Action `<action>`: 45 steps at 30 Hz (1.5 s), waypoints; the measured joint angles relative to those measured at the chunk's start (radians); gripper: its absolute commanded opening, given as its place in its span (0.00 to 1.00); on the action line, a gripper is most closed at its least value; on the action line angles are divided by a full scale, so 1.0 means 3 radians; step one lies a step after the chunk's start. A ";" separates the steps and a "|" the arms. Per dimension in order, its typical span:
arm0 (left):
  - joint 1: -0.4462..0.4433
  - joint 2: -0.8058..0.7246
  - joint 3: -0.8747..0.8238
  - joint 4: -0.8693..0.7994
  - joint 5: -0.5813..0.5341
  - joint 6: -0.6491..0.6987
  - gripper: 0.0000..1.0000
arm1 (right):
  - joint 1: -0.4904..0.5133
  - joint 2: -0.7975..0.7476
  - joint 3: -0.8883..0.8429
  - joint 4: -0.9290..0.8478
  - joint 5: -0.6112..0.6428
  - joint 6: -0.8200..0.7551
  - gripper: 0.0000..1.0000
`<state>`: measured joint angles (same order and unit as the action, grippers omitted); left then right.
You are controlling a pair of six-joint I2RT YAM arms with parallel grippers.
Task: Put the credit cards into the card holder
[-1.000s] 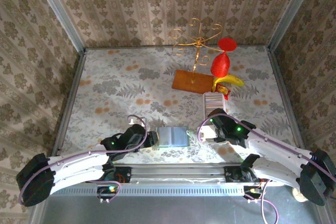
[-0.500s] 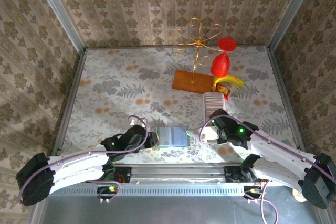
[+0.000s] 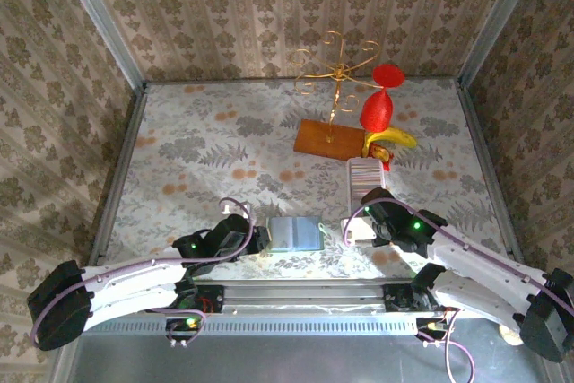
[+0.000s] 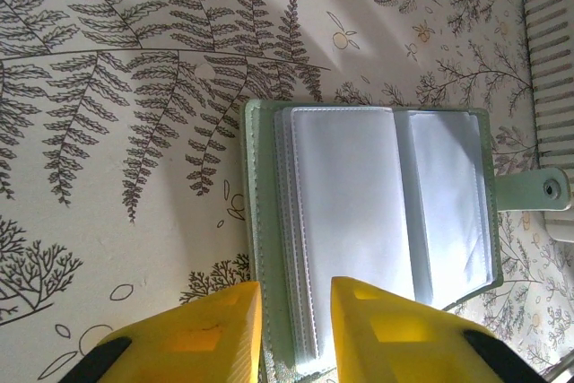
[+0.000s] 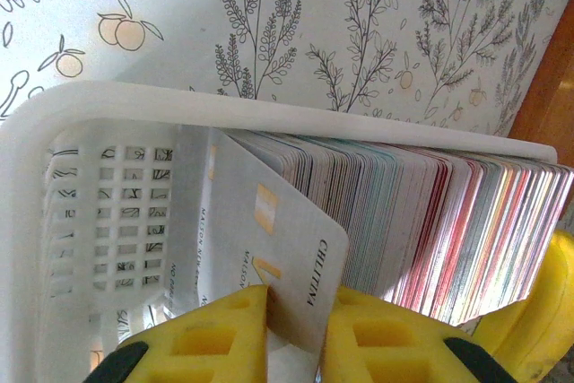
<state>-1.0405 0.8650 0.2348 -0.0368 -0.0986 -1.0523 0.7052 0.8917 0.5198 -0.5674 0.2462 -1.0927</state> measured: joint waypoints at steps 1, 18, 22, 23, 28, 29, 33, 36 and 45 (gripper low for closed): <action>0.0000 0.0000 0.0000 -0.0001 -0.0008 -0.0001 0.25 | 0.0003 -0.0019 0.0000 -0.0019 -0.0001 0.0014 0.15; -0.0005 -0.0079 0.0001 -0.0043 -0.0008 -0.0006 0.21 | 0.0256 -0.0304 0.0295 -0.0821 -0.0444 0.0604 0.00; -0.0001 -0.0104 0.0004 -0.0088 -0.0009 -0.0004 0.20 | 0.0272 -0.0383 0.0425 -0.0996 -0.0605 0.0825 0.00; 0.0001 -0.0104 0.0008 -0.0108 -0.0013 -0.0004 0.20 | 0.0272 -0.0404 0.0464 -0.1031 -0.0659 0.0894 0.00; 0.0004 -0.0104 0.0064 -0.0161 -0.0048 -0.0004 0.20 | 0.0284 -0.0458 0.0683 -0.1021 -0.0821 0.1410 0.00; 0.0005 -0.0104 0.0079 -0.0161 -0.0060 -0.0003 0.20 | 0.0284 -0.0462 0.0725 -0.0993 -0.0858 0.1562 0.00; 0.0013 -0.0095 0.0122 -0.0164 -0.0084 0.0005 0.21 | 0.0284 -0.0460 0.0828 -0.0783 -0.0949 0.2230 0.00; 0.0028 -0.0088 0.0146 -0.0200 -0.0109 0.0004 0.21 | 0.0284 -0.0459 0.0832 -0.0542 -0.1016 0.2792 0.00; 0.0050 -0.0089 0.0169 -0.0292 -0.0202 -0.0029 0.20 | 0.0284 -0.0346 0.0830 -0.0032 -0.1030 0.4644 0.00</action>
<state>-1.0256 0.8383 0.2855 -0.1246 -0.1593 -1.0611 0.7902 0.7879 0.7689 -0.5770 -0.0628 0.3004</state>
